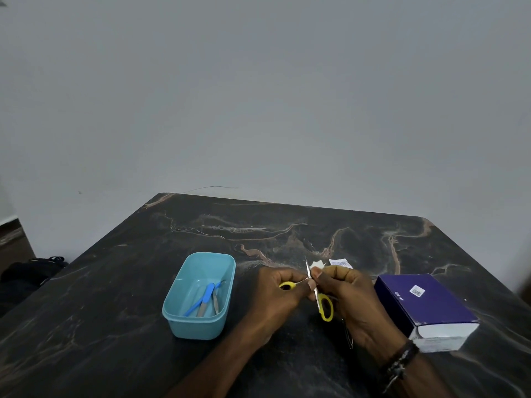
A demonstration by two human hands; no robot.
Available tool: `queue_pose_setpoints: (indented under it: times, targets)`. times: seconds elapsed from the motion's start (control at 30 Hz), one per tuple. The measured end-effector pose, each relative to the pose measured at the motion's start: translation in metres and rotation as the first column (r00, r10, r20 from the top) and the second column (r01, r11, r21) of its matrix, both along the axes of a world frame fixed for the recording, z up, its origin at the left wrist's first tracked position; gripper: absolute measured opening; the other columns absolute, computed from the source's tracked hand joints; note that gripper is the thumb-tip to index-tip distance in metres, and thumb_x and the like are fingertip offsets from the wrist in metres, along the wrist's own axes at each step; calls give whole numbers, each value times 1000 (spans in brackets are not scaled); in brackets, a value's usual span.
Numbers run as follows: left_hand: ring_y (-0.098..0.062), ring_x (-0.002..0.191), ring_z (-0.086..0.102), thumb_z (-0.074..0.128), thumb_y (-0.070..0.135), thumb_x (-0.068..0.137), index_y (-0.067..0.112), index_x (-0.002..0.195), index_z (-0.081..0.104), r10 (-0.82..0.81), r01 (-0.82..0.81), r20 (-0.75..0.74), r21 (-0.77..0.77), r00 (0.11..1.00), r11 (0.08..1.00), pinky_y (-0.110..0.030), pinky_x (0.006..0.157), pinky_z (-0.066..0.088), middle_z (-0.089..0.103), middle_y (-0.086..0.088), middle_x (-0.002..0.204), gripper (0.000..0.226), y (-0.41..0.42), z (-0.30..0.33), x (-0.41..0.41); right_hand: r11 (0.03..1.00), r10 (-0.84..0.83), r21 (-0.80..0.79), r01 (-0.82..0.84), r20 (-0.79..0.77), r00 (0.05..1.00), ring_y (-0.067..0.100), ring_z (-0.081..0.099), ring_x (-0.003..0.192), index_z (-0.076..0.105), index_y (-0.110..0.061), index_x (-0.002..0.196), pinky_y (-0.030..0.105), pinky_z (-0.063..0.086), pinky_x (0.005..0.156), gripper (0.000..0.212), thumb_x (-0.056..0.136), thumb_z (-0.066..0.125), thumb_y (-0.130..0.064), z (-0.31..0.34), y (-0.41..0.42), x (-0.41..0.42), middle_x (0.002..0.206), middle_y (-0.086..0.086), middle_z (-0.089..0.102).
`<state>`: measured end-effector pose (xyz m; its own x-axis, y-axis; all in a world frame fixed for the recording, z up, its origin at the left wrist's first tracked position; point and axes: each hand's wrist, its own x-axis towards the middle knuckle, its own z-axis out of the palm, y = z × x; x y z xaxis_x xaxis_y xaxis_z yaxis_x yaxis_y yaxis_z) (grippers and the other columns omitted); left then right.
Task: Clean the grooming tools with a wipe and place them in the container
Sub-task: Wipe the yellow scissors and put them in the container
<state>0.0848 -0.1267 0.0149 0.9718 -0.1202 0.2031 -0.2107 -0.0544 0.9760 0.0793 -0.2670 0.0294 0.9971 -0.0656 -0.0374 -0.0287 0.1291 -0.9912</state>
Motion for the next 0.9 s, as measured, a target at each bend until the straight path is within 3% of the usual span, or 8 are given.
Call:
queue_pose_setpoints:
  times: [0.07, 0.13, 0.23, 0.33, 0.5, 0.63, 0.77, 0.9]
  targets:
    - [-9, 49, 54, 73, 15, 83, 6, 75, 75, -35, 25, -108, -94, 994, 995, -19, 45, 39, 74, -7, 71, 12, 0, 1, 0, 999, -42, 25, 41, 40, 998, 16, 52, 45, 65, 7, 73, 23, 40, 44, 26, 86, 69, -16, 0, 1, 0, 59, 18, 61]
    - [-13, 57, 60, 74, 13, 82, 9, 79, 75, -112, 59, -224, -231, 968, 971, -21, 48, 42, 74, -10, 74, 6, -2, 2, -1, 995, -81, 70, 76, 72, 994, 25, 54, 57, 64, 14, 79, 32, 44, 57, 31, 85, 69, -15, 0, 4, 0, 66, 23, 62]
    - [-17, 66, 67, 75, 11, 79, 12, 81, 75, -240, 91, -317, -419, 917, 903, -25, 55, 49, 73, -11, 77, 2, -5, 3, -5, 989, -123, 99, 114, 86, 989, 32, 59, 65, 66, 16, 84, 42, 50, 66, 32, 84, 70, -16, -2, 7, -1, 72, 28, 66]
    - [-21, 70, 69, 78, 18, 70, 7, 88, 71, -272, 62, -349, -510, 897, 858, -30, 60, 52, 73, -13, 82, 22, -7, 3, -5, 981, -155, 129, 145, 69, 985, 40, 63, 77, 67, 13, 88, 54, 51, 77, 32, 82, 72, -19, -4, 9, -1, 89, 38, 67]
    - [-28, 73, 70, 70, 16, 82, 6, 82, 67, -150, -53, -340, -521, 928, 852, -34, 63, 56, 71, -17, 82, 10, -14, 4, -6, 972, -160, 185, 144, 77, 984, 37, 63, 78, 67, 11, 94, 42, 50, 71, 41, 75, 73, -26, -8, 12, 1, 91, 35, 68]
    - [-30, 73, 74, 68, 13, 88, 4, 83, 69, -32, -133, -320, -479, 947, 867, -33, 60, 60, 75, -17, 81, 10, -15, 4, -8, 981, -124, 159, 108, 94, 988, 36, 64, 77, 70, 8, 91, 42, 52, 72, 40, 73, 73, -28, -10, 10, 1, 91, 35, 69]
    - [-29, 78, 75, 65, 12, 89, 2, 90, 68, -74, -132, -340, -545, 938, 828, -35, 64, 60, 76, -19, 90, 10, -13, 7, -6, 987, -97, 139, 82, 110, 989, 29, 62, 71, 71, 7, 88, 32, 52, 61, 40, 69, 73, -29, -9, 10, 0, 81, 24, 70]
    - [-25, 72, 74, 64, 12, 89, 7, 80, 74, -106, -131, -357, -578, 928, 806, -32, 63, 60, 76, -17, 87, 15, -12, 7, -5, 989, -109, 115, 94, 132, 985, 26, 61, 65, 71, 6, 84, 33, 51, 60, 35, 70, 73, -25, -7, 13, -1, 73, 19, 70]
